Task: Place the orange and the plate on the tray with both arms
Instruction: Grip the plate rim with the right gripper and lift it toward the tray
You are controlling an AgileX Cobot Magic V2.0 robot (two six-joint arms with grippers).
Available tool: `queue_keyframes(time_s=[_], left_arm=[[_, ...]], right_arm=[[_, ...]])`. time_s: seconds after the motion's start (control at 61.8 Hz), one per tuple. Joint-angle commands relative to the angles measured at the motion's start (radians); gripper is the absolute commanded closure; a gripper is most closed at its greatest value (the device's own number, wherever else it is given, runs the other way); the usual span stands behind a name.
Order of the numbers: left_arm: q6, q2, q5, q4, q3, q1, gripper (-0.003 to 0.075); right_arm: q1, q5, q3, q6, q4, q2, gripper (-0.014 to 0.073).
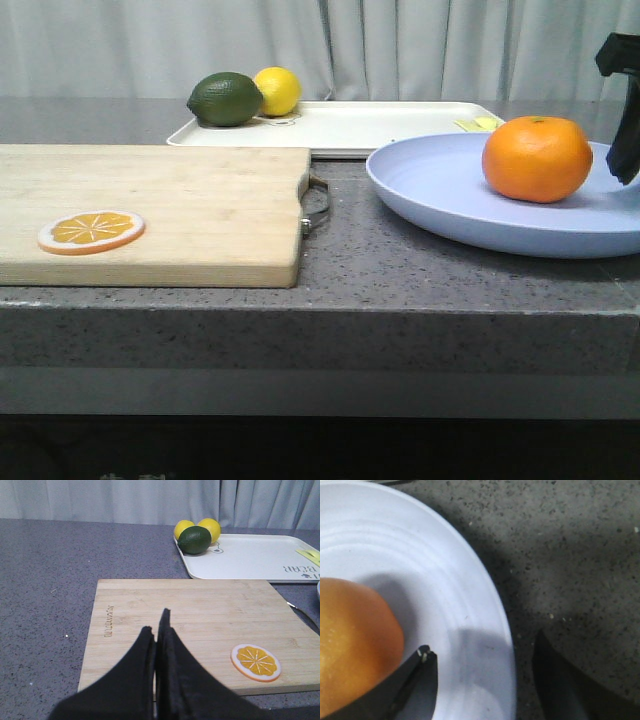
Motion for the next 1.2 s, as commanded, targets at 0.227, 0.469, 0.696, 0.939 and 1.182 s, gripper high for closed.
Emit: queue_keyframes(time_s=[0.227,0.469,0.696,0.939,1.182], left_arm=[[-0.009,0.011,-0.086,-0.005,-0.024,0.003,0.0738],[-0.009,0.011,-0.086,-0.005,-0.024,0.003,0.0738],[-0.009,0.011,-0.086,-0.005,-0.024,0.003,0.0738],[-0.009,0.011,-0.086,-0.005,-0.024,0.003,0.0738],[-0.009,0.011,-0.086,-0.005,-0.024,0.003,0.0738]], right_arm=[[-0.028,-0.001,-0.042,-0.001,0.013,-0.003,0.0424],[-0.028,0.058,-0.12,-0.001,0.018,-0.003,0.066],[-0.04,0.186,-0.298,-0.001,0.062,0.029,0.066],[-0.046,0.287,-0.528,-0.001,0.225,0.165,0.066],[-0.024,0.295,-0.76,-0.001,0.341,0.357,0.0659]])
